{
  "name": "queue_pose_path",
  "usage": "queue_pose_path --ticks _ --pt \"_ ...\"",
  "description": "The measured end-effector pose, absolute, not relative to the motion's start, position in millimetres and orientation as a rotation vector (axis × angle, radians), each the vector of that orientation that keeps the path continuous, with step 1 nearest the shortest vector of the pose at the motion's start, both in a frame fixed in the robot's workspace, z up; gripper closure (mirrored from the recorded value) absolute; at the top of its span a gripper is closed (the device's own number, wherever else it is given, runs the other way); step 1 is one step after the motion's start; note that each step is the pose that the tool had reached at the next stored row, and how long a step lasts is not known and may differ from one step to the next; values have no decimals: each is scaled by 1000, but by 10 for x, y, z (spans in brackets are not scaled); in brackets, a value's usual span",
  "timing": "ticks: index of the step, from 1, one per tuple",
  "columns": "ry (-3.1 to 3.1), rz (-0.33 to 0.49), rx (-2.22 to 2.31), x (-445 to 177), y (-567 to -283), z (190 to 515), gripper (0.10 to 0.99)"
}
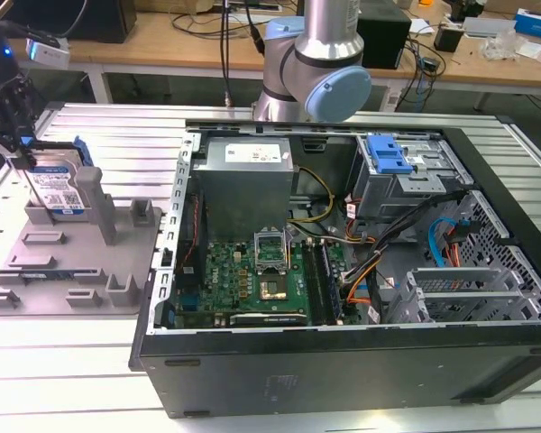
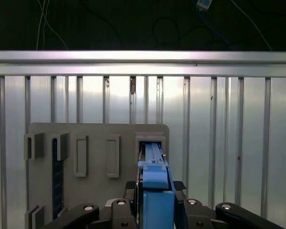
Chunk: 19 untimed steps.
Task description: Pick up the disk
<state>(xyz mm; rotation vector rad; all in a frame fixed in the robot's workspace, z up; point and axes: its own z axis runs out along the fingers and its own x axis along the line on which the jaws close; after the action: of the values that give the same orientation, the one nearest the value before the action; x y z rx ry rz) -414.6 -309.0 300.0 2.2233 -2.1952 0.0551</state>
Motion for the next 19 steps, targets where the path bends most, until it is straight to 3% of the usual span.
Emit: queue_pose_path --ticks 19 --pt "-2195 55 2223 -4147 -3098 2996 722"
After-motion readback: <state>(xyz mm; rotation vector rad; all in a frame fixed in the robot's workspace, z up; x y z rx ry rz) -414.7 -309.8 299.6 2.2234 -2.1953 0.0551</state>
